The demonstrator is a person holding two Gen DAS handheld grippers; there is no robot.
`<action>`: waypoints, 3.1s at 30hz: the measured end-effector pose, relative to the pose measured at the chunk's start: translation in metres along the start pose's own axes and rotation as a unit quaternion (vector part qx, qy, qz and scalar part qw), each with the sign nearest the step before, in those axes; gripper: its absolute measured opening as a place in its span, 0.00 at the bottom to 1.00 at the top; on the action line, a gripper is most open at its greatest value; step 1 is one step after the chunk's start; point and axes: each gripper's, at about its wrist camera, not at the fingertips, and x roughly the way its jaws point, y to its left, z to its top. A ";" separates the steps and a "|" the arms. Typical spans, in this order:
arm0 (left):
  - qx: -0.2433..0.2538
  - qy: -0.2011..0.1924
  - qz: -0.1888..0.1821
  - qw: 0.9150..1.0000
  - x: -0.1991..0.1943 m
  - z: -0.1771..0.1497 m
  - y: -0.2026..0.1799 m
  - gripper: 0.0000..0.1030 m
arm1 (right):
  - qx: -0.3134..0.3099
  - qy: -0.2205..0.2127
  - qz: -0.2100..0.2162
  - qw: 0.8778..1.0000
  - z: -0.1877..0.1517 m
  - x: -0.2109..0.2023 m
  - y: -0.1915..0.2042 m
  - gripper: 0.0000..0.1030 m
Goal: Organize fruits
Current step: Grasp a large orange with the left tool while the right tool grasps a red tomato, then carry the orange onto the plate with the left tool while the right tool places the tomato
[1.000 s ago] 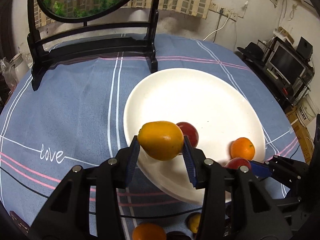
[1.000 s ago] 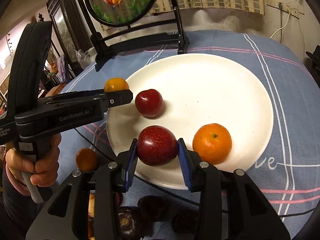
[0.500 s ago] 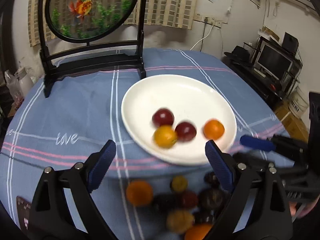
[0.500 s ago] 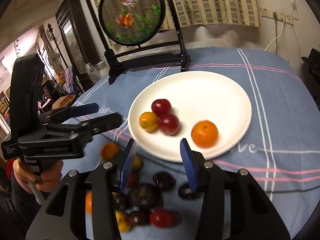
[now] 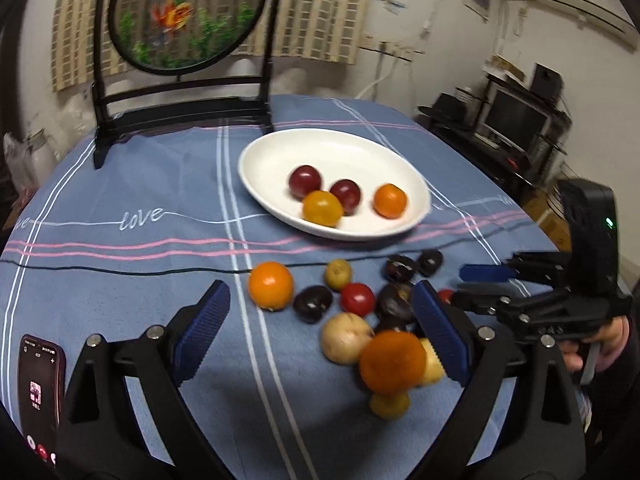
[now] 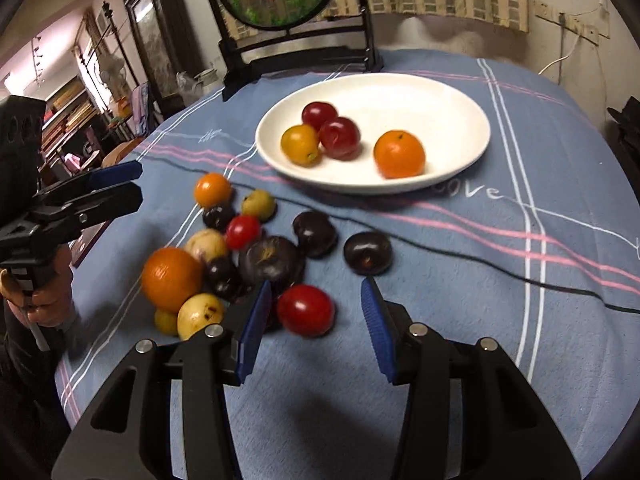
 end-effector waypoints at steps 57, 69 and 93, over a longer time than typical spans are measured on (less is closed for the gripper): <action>0.107 0.058 -0.048 0.991 0.017 -0.045 -0.041 0.41 | -0.023 0.006 -0.020 1.000 -0.007 0.021 0.008 0.33; 0.077 0.039 -0.061 0.994 0.011 -0.037 -0.034 0.37 | -0.007 -0.037 -0.013 0.999 0.002 0.002 0.006 0.30; 0.057 0.075 -0.046 0.995 0.078 0.029 -0.036 0.59 | 0.078 -0.147 0.009 0.986 0.040 -0.033 -0.023 0.30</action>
